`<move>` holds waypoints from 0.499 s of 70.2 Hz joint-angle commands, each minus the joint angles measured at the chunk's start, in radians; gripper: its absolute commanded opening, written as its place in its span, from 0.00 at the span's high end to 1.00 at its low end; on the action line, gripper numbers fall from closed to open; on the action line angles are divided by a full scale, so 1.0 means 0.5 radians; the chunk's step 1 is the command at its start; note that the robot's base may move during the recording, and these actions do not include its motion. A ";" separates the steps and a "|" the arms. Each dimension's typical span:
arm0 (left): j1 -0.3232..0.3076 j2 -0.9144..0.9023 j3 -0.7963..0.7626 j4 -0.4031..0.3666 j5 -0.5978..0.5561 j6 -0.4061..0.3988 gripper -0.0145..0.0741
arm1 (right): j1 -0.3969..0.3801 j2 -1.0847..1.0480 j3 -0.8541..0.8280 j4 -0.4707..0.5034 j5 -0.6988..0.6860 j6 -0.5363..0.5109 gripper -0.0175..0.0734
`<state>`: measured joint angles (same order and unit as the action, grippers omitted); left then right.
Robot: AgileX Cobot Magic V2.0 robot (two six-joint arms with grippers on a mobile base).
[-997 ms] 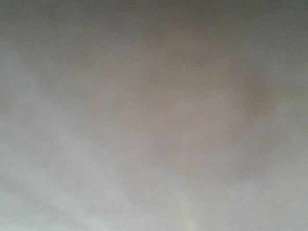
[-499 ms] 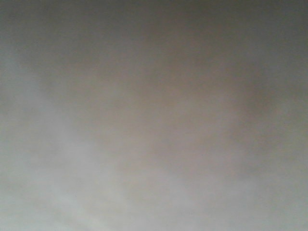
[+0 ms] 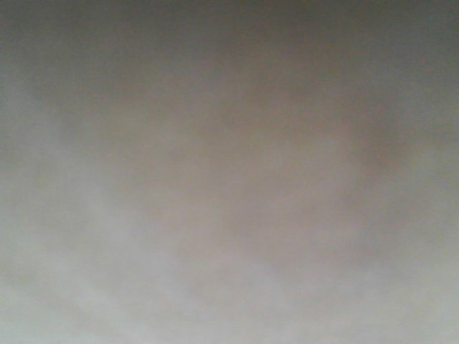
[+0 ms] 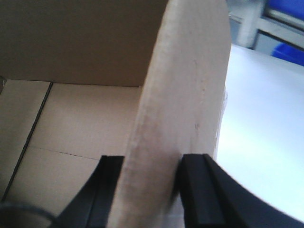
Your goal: Grab box from left shelf to table start
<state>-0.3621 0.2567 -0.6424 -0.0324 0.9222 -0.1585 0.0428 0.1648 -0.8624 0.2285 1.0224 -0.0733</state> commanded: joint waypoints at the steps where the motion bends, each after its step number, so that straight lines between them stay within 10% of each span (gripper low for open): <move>1: -0.008 0.017 -0.057 0.184 -0.176 0.030 0.94 | 0.001 0.033 -0.063 -0.081 -0.289 -0.018 0.75; 35: -0.008 0.017 -0.057 0.184 -0.176 0.030 0.94 | 0.001 0.033 -0.063 -0.081 -0.289 -0.018 0.75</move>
<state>-0.3621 0.2567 -0.6424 -0.0324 0.9222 -0.1609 0.0428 0.1648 -0.8624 0.2285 1.0224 -0.0733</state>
